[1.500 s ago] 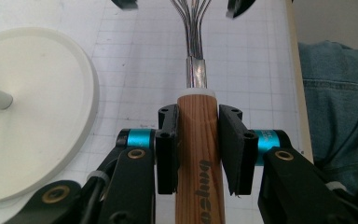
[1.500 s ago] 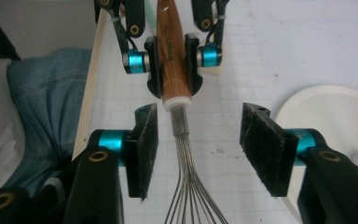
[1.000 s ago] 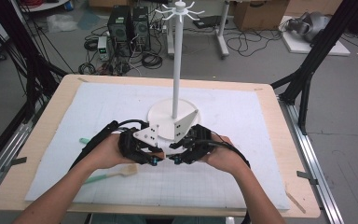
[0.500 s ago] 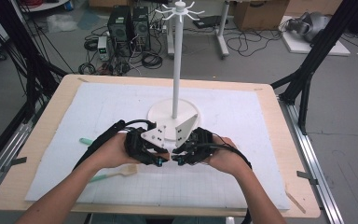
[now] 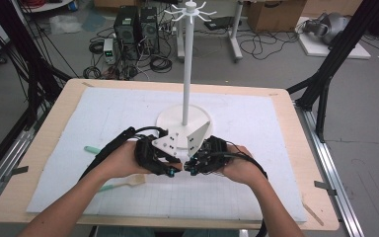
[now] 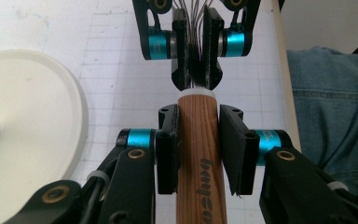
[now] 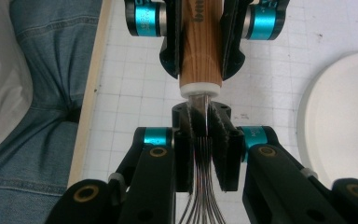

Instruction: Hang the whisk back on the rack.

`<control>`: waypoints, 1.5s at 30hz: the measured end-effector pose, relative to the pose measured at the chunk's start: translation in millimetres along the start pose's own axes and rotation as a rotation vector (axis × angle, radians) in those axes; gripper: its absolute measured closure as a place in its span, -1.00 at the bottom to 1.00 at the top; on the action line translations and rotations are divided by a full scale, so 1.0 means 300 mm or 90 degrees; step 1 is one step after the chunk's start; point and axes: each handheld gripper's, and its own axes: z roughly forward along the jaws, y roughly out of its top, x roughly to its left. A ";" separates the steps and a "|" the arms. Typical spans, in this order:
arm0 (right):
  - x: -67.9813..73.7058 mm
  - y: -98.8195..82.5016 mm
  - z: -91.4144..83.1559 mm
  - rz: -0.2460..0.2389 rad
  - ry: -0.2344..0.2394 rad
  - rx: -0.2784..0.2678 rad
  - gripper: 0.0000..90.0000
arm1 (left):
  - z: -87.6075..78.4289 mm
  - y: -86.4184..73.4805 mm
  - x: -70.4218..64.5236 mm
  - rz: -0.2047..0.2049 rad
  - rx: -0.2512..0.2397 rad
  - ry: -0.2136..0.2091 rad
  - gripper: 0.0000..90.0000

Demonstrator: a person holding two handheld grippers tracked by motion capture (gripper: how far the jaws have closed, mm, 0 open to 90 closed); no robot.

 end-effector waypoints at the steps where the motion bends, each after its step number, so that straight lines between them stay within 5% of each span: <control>1: 0.000 -0.001 -0.001 0.002 0.001 0.001 0.79 | -0.001 0.000 0.001 -0.003 -0.001 -0.002 0.51; 7: 0.002 -0.011 0.003 0.004 -0.006 0.010 0.80 | -0.032 -0.008 0.010 -0.020 -0.023 -0.004 0.34; 19: 0.006 -0.049 -0.027 0.020 -0.031 -0.026 0.80 | -0.099 -0.080 0.013 -0.060 -0.069 0.020 0.16; 32: 0.018 -0.073 -0.053 0.033 -0.038 -0.064 0.79 | -0.137 -0.158 0.004 -0.089 -0.101 0.031 0.15; 45: 0.018 -0.073 -0.063 0.030 -0.037 -0.086 0.79 | -0.144 -0.167 0.004 -0.085 -0.117 0.018 0.30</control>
